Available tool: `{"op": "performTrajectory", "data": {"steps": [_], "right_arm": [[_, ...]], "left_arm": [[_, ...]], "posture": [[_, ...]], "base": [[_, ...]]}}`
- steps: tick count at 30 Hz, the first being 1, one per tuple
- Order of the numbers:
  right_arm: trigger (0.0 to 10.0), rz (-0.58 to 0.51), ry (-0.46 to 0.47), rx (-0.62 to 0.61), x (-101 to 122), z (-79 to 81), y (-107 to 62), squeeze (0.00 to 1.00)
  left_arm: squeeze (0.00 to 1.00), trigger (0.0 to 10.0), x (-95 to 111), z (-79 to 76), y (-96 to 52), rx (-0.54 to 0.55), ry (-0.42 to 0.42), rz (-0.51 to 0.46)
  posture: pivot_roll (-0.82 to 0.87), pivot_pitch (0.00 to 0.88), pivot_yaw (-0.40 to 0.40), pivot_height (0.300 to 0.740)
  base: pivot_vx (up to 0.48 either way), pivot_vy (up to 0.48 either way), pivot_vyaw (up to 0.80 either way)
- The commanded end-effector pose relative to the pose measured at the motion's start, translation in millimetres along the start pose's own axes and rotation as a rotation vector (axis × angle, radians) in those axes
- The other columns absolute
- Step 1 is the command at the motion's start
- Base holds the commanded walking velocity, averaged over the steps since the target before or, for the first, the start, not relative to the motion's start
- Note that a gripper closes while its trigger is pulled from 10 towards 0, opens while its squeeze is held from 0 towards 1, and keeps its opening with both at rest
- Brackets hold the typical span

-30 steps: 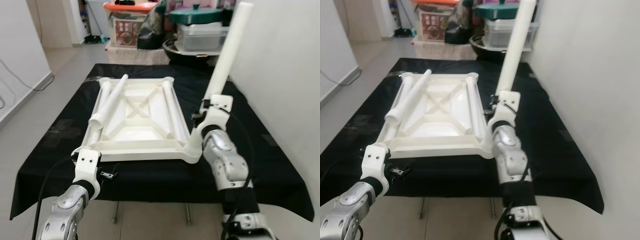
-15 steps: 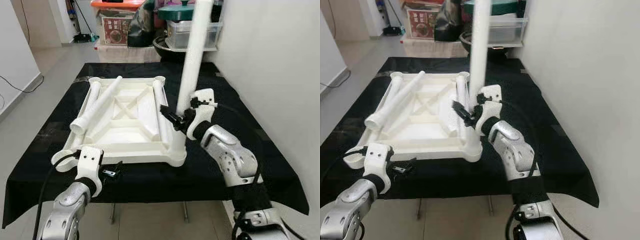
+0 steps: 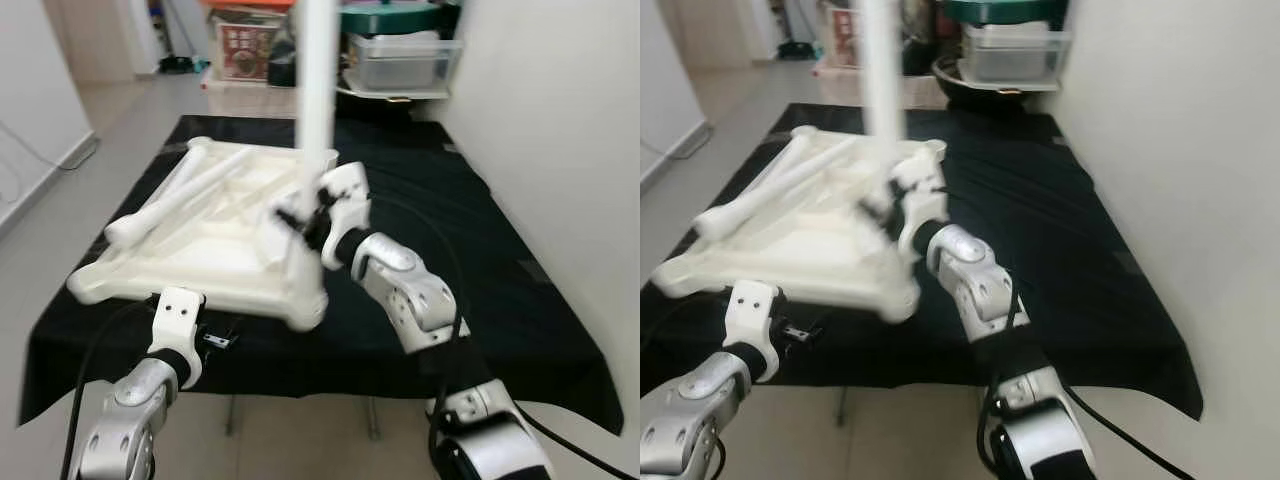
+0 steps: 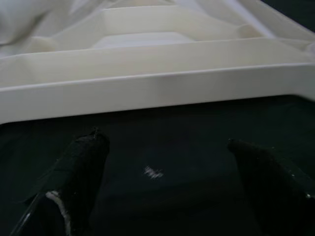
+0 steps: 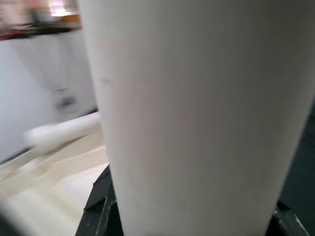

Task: Building children table

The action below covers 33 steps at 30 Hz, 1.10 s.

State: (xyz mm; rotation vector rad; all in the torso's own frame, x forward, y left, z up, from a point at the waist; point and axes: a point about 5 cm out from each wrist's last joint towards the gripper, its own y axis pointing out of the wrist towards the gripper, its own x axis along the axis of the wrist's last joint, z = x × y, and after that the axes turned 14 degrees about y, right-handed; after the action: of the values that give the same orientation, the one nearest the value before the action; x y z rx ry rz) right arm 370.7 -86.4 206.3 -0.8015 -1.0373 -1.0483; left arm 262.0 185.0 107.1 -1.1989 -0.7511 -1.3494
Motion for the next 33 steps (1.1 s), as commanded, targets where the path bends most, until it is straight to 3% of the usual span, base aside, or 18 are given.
{"op": "performTrajectory", "data": {"steps": [1, 2, 3, 7, 8, 9, 11, 13, 14, 21, 24, 25, 26, 27, 28, 29, 32, 33], "right_arm": [[0.0, 0.111, 0.098, -0.254, -33, -36.6, -7.7, 0.0], [5.8, 0.095, 0.105, -0.292, -36, -35.7, -14.0, 0.0], [10.0, 0.077, 0.086, -0.259, -36, -26.9, -19.7, 0.0], [10.0, 0.03, 0.074, -0.076, -31, 3.9, -29.2, 0.0], [10.0, 0.001, 0.083, -0.043, -26, 8.6, -30.5, 0.2], [10.0, -0.012, 0.095, 0.005, -23, 13.2, -30.8, 1.0], [10.0, -0.026, 0.117, 0.051, -18, 15.8, -29.7, 1.0], [10.0, -0.014, 0.112, 0.084, -14, 16.5, -26.3, 0.85], [10.0, -0.002, 0.107, 0.16, -9, 18.6, -23.7, 0.0], [10.0, 0.024, 0.124, 0.451, 8, 29.7, -27.9, 0.0], [10.0, 0.096, -0.02, 0.702, 1, 38.3, -41.2, 0.0], [7.3, 0.141, -0.011, 0.749, -6, 40.8, -42.5, 0.0], [7.3, 0.141, -0.011, 0.749, -6, 40.8, -42.5, 0.0], [4.1, 0.149, -0.009, 0.749, -9, 41.4, -41.7, 0.0], [4.1, 0.149, -0.009, 0.749, -9, 41.4, -41.7, 0.0], [0.0, 0.16, -0.005, 0.734, -13, 40.1, -39.8, 0.0], [0.0, 0.166, -0.005, 0.721, -16, 38.9, -38.5, 0.0], [0.0, 0.138, 0.014, 0.585, -17, 29.4, -29.3, 0.0]], "left_arm": [[0.0, 10.0, 1, 0.3, 0.7, -0.002, 0.008, 0.004], [0.0, 10.0, 2, -0.5, 2.0, -0.006, 0.008, 0.002], [0.0, 10.0, 4, -0.9, 3.1, -0.01, 0.008, -0.002], [0.0, 10.0, 5, -0.7, 4.4, -0.018, 0.011, -0.006], [0.0, 10.0, 5, -0.2, 4.8, -0.019, 0.012, -0.005], [0.0, 10.0, 5, 0.2, 5.3, -0.019, 0.013, -0.005], [0.0, 10.0, 4, 0.4, 6.6, -0.019, 0.015, -0.005], [0.0, 10.0, 5, 0.1, 7.5, -0.019, 0.015, -0.008], [0.0, 10.0, 5, -0.4, 8.3, -0.019, 0.014, -0.01], [0.0, 10.0, 6, -2.1, 7.9, -0.019, 0.011, -0.015], [0.0, 10.0, 5, -0.4, 8.8, -0.012, 0.012, -0.014], [0.0, 10.0, 6, -0.6, 9.8, -0.011, 0.012, -0.016], [0.0, 10.0, 6, -0.6, 9.8, -0.011, 0.012, -0.016], [0.0, 10.0, 6, -1.1, 10.1, -0.01, 0.011, -0.017], [0.0, 10.0, 6, -1.1, 10.1, -0.01, 0.011, -0.017], [0.0, 10.0, 7, -1.6, 9.8, -0.01, 0.01, -0.02], [0.0, 10.0, 8, -1.9, 9.5, -0.009, 0.009, -0.022], [0.0, 10.0, 7, -1.3, 6.8, -0.009, 0.01, -0.02]], "posture": [[0.11, 0.0, -0.041, 0.74], [0.1, 0.0, -0.034, 0.74], [0.1, 0.0, -0.029, 0.74], [0.09, 0.0, -0.024, 0.74], [0.09, 0.0, -0.022, 0.74], [0.09, 0.0, -0.021, 0.74], [0.09, 0.0, -0.022, 0.74], [0.09, 0.0, -0.024, 0.74], [0.09, 0.0, -0.026, 0.74], [0.09, 0.0, -0.032, 0.74], [0.1, 0.0, -0.039, 0.74], [0.1, 0.0, -0.042, 0.74], [0.1, 0.0, -0.042, 0.74], [0.1, 0.0, -0.042, 0.74], [0.1, 0.0, -0.042, 0.74], [0.11, 0.0, -0.044, 0.74], [0.11, 0.0, -0.044, 0.74], [0.11, 0.0, -0.043, 0.74]], "base": [[0.0, 0.0, 0.0], [0.0, 0.0, 0.0], [0.0, 0.0, 0.0], [0.0, 0.0, 0.0], [0.0, 0.0, 0.0], [0.0, 0.0, 0.0], [0.0, 0.0, 0.0], [0.0, 0.0, 0.0], [0.0, 0.0, 0.0], [0.0, 0.0, 0.0], [0.0, 0.0, 0.0], [0.0, 0.0, 0.0], [0.0, 0.0, 0.0], [0.0, 0.0, 0.0], [0.0, 0.0, 0.0], [0.0, 0.0, 0.0], [0.0, 0.0, 0.0], [0.0, 0.0, 0.0]]}}
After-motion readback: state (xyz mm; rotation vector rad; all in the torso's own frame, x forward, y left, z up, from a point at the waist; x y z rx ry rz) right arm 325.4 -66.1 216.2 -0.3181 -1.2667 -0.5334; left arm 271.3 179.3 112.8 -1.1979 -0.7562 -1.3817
